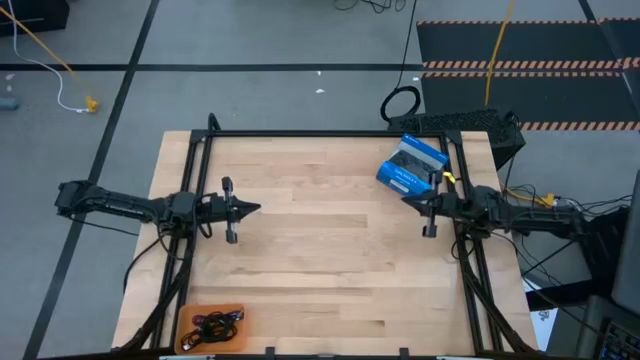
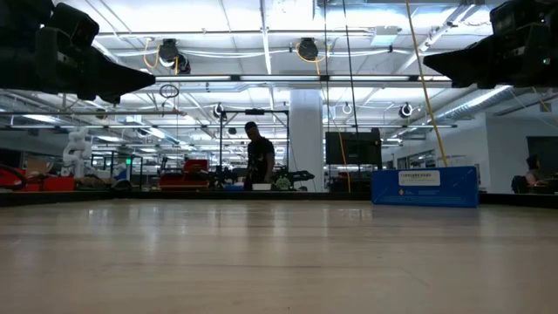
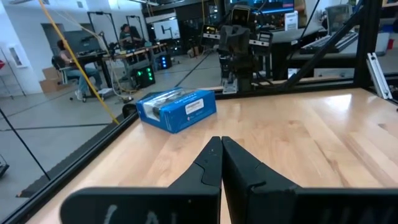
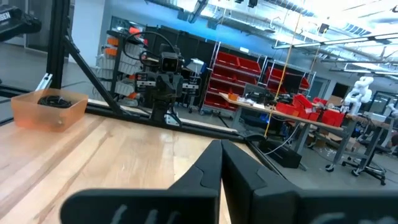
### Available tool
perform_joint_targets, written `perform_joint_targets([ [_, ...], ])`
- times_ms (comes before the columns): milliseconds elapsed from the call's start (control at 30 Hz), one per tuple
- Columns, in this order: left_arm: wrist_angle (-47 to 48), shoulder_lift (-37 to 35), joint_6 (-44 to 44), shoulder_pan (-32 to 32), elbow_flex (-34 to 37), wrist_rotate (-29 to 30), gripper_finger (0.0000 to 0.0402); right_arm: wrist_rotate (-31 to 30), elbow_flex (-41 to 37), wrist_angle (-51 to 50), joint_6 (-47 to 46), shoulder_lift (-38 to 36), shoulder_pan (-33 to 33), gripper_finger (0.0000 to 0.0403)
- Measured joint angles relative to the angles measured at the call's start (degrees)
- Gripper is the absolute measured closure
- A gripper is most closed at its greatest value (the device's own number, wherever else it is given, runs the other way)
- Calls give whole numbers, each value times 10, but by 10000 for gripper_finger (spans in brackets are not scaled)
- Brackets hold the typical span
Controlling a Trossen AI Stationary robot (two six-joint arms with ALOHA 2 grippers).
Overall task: Pick and place USB-C Cables
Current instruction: Return to Home Position
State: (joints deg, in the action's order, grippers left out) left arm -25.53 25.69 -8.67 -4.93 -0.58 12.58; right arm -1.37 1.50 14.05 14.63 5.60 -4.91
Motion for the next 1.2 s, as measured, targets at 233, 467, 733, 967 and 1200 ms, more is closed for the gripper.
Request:
perform_joint_targets([
  [233, 0, 0, 1, 0, 0, 0, 401, 0, 0, -36, 2, -56, 0, 403],
  [467, -5, 0, -1, 0, 0, 0, 401, -31, 0, -64, -1, -54, 0, 403],
  [733, -12, -40, -17, 0, 0, -19, 401, -46, 0, -110, -42, -54, 0, 403],
  [967, 48, -127, -27, 0, 0, -35, 401, -46, 0, -110, -46, -54, 0, 403],
  [1200, 106, -209, -38, 0, -1, -51, 401, -45, 0, -110, -67, -54, 0, 403],
])
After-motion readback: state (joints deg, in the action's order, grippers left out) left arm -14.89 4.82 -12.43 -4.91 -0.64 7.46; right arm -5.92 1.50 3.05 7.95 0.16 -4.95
